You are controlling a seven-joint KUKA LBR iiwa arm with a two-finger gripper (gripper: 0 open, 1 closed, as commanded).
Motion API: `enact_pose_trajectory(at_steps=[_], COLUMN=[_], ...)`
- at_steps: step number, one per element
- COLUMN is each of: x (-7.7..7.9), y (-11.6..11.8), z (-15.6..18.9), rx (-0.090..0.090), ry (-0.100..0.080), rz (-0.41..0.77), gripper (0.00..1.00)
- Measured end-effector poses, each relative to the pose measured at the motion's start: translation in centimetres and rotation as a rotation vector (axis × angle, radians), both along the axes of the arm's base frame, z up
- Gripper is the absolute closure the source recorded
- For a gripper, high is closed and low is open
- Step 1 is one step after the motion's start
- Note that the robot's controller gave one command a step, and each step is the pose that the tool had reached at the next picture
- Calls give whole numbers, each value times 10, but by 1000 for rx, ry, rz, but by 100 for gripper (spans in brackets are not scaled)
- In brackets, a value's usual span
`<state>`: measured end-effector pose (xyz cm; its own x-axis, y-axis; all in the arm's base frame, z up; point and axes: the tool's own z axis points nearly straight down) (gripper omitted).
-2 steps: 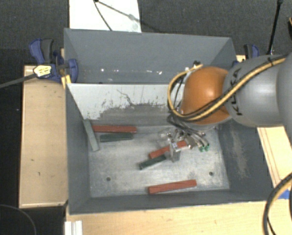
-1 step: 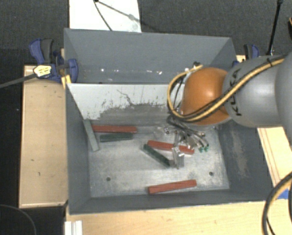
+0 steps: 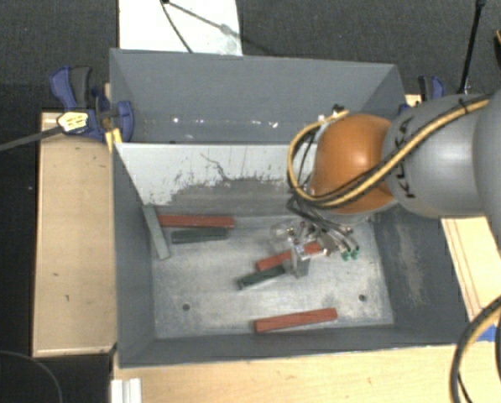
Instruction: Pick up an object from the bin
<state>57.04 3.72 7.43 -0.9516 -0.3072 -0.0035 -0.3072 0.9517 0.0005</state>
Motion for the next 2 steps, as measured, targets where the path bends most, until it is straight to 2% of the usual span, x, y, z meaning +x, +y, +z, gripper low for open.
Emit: enact_pose_trajectory(at_steps=[1,2], x=[0,1], y=[0,0], z=[-3,0], rx=[1,1], ry=[-2,-6], rz=[-2,-1], gripper=[0,100])
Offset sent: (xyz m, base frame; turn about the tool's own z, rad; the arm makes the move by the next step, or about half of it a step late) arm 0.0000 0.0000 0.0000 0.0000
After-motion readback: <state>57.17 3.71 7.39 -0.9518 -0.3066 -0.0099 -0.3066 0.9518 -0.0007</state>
